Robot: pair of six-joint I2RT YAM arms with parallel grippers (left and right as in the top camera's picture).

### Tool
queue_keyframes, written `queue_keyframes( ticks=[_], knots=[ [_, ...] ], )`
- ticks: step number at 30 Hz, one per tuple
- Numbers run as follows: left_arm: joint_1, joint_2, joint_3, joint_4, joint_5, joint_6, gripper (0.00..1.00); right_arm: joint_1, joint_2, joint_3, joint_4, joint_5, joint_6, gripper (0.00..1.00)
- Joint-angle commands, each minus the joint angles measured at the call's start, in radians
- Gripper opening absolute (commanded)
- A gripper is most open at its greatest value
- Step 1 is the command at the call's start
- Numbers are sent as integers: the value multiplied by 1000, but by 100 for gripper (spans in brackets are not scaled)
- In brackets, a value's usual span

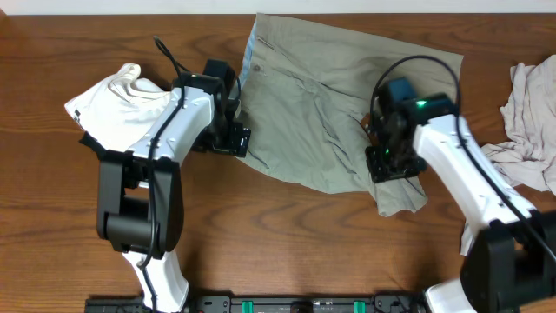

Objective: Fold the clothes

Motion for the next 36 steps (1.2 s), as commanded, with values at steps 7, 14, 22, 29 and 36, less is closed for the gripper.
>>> queue_keyframes(
  ticks=[7, 14, 22, 29, 36],
  knots=[
    [3, 5, 0, 8, 3, -5, 88, 85, 47, -79, 1, 92, 95, 55],
    [3, 5, 0, 8, 3, -5, 88, 138, 47, -189, 50, 133, 200, 50],
    [3, 5, 0, 8, 3, -4, 88, 143, 37, -196, 25, 259, 286, 7],
    [3, 5, 0, 8, 3, 0, 88, 114, -43, -83, -27, 267, 266, 1],
    [3, 5, 0, 8, 3, 0, 88, -62, -141, 42, -45, 294, 204, 2]
  ],
)
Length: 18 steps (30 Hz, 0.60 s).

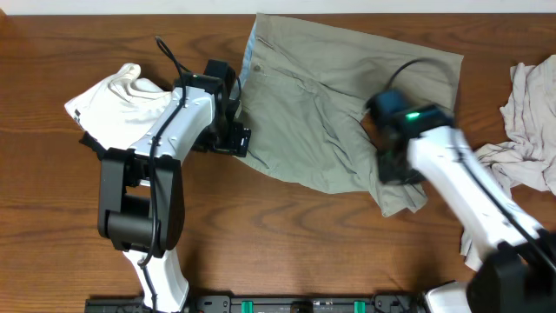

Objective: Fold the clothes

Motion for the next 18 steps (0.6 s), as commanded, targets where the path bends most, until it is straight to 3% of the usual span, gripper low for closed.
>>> queue_keyframes(
  ticks=[1, 4, 7, 11, 18],
  knots=[
    [3, 0, 0, -2, 3, -1, 88, -122, -49, 55, 17, -94, -119, 2],
    [3, 0, 0, -2, 3, -1, 88, -160, -42, 41, 29, -319, -229, 24],
    [3, 0, 0, -2, 3, -1, 88, -138, -35, -10, 58, -337, -241, 41],
    [3, 0, 0, -2, 3, -1, 88, -63, -33, -106, 119, -305, -238, 55],
    [3, 0, 0, -2, 3, -1, 88, -3, -33, -255, 214, -210, -179, 57]
  ],
)
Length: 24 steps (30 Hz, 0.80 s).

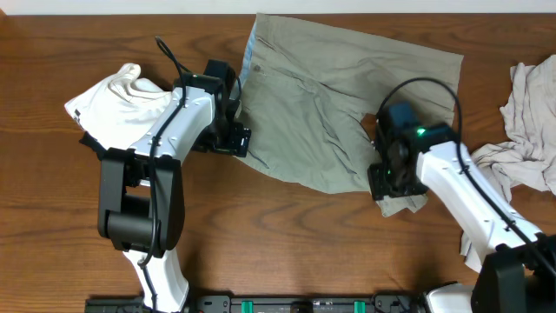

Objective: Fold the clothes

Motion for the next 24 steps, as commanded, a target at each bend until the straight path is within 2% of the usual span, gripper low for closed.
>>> queue_keyframes(
  ticks=[1, 8, 14, 19, 22, 24],
  knots=[
    [3, 0, 0, -2, 2, 0, 88, 23, 9, -64, 42, 58, 29, 57],
    [3, 0, 0, -2, 2, 0, 88, 39, 15, -101, 131, 101, 84, 51],
    [3, 0, 0, -2, 2, 0, 88, 58, 63, -109, 130, 111, 102, 45],
    [3, 0, 0, -2, 2, 0, 88, 98, 88, -109, 113, 232, 171, 43],
    [3, 0, 0, -2, 2, 0, 88, 101, 89, -109, 107, 270, 195, 36],
    [3, 0, 0, -2, 2, 0, 88, 101, 89, -109, 103, 264, 195, 41]
  ],
)
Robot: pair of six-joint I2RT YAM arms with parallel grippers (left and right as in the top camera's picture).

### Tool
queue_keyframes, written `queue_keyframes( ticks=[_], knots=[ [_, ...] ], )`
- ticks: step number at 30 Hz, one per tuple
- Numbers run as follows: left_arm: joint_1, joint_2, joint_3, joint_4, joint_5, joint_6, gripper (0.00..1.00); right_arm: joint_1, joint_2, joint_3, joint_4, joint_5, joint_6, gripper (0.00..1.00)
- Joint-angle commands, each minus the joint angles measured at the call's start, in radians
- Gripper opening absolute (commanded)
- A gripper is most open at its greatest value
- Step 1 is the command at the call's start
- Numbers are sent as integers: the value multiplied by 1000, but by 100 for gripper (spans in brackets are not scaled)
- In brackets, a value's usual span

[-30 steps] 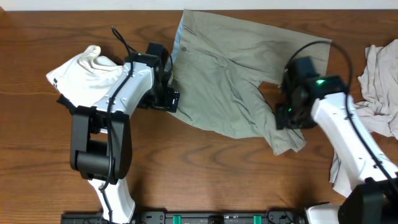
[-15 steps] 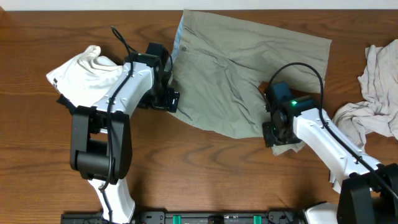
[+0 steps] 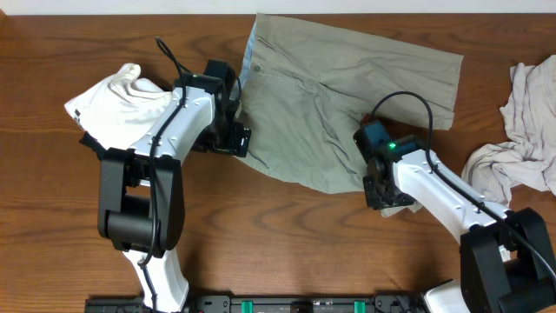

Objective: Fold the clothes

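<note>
Olive-green shorts [image 3: 321,96] lie spread at the back middle of the table. My left gripper [image 3: 238,137] sits at their left edge, touching the cloth; the overhead view hides how its fingers stand. My right gripper [image 3: 379,191] is down on the shorts' lower right corner. That leg corner is bunched up under and beside it, with only a small flap [image 3: 401,205] showing. The fingers themselves are hidden by the wrist.
A crumpled white garment [image 3: 113,103] lies at the left, behind my left arm. A pale grey garment [image 3: 521,130] is heaped at the right edge. Bare wood [image 3: 287,243] runs along the front of the table.
My right gripper has shifted a little left and toward the front. The shorts' lower right corner has come with it and shows less cloth. The left arm is unchanged.
My right gripper first stood on the shorts' right leg, with the leg's corner spread out to its right. Later it was lower on that corner. Now the corner is drawn in under it, further left. My left gripper stayed at the left edge throughout.
</note>
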Motion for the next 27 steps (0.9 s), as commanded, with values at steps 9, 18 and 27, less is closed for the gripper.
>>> queue_keyframes(
  ticks=[9, 18, 27],
  knots=[
    [3, 0, 0, -2, 3, 0, 88, 9, 8, -5, -2, 49, 42, 1],
    [3, 0, 0, -3, 3, 0, 88, -58, -73, 135, -101, 54, 45, 1],
    [11, 0, 0, -2, -9, 7, 88, -330, -185, 389, -141, -3, -68, 1]
  ],
)
